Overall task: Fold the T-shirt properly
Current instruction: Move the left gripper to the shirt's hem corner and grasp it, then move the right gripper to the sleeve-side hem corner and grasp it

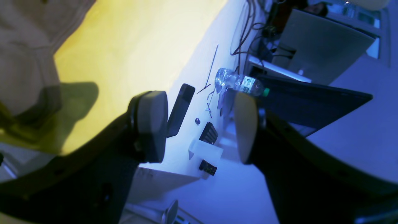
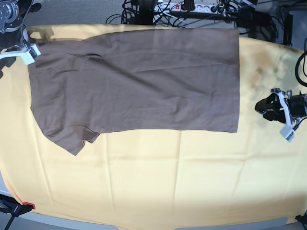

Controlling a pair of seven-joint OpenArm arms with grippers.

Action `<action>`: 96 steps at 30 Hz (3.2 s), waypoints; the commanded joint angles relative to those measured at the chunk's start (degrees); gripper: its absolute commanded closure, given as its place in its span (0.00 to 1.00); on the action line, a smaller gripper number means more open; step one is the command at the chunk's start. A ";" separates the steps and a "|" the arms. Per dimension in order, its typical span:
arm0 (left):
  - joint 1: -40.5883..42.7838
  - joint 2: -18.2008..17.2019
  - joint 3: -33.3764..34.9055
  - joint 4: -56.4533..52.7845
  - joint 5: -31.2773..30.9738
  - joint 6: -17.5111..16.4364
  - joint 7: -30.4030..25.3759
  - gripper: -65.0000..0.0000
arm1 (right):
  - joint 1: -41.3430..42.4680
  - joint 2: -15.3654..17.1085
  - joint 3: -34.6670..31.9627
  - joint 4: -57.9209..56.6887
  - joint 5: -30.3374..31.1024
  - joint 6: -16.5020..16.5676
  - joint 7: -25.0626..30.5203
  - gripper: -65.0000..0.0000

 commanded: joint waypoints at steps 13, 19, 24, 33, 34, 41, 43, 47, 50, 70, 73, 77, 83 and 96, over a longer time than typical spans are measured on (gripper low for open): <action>-2.25 12.33 -0.83 -16.02 -3.91 -0.36 -0.94 0.52 | 0.44 0.76 0.70 0.81 -1.03 -1.18 3.19 0.45; -2.23 16.68 -0.81 -16.02 -2.69 -0.36 -0.85 0.52 | 0.42 0.76 0.70 0.81 -1.03 -2.01 3.21 0.45; -4.15 18.47 -0.81 -16.02 -1.90 -0.36 -0.76 0.52 | 0.44 0.76 0.70 0.81 -1.01 -2.64 3.34 0.45; -9.64 18.03 -0.81 -16.02 6.67 3.02 -1.22 0.52 | 0.42 0.74 0.70 0.81 0.96 -2.60 3.39 0.45; -9.79 17.84 -0.81 -16.02 6.71 3.04 -0.92 0.52 | 0.42 0.76 0.70 0.81 0.94 -2.60 3.41 0.45; -9.99 14.91 -0.92 -16.00 7.30 3.58 -1.16 0.52 | 0.42 0.74 0.70 0.81 0.96 -2.60 3.82 0.45; -9.99 14.80 -1.07 -16.00 9.29 6.16 -1.75 0.52 | 0.42 0.74 0.70 0.81 0.96 -2.62 4.09 0.45; -9.97 15.78 -1.07 -16.00 11.98 9.77 -4.20 0.52 | 0.44 0.76 0.70 0.81 0.94 -2.71 5.42 0.45; -9.97 17.94 -1.07 -16.02 11.96 9.68 -3.87 0.52 | 0.44 0.74 0.70 0.81 0.94 -3.23 5.55 0.45; -10.97 20.48 -1.07 -16.00 8.57 5.33 1.42 1.00 | 1.46 0.24 0.70 0.81 2.34 -6.25 10.84 0.45; -11.58 20.37 -1.07 -16.00 8.48 5.33 1.20 1.00 | 7.21 -1.70 0.70 0.76 8.76 -6.21 12.94 0.45; -11.93 20.39 -1.07 -16.00 8.35 5.33 1.14 1.00 | 18.49 -6.19 0.70 0.63 18.12 -2.67 16.96 0.45; -11.91 20.35 -1.07 -16.00 7.82 5.29 1.20 1.00 | 33.97 -13.81 0.70 -4.81 29.38 2.51 20.81 0.45; -11.74 20.37 -1.07 -16.00 7.63 5.31 1.22 1.00 | 66.88 -24.63 0.74 -46.49 55.19 22.45 21.09 0.45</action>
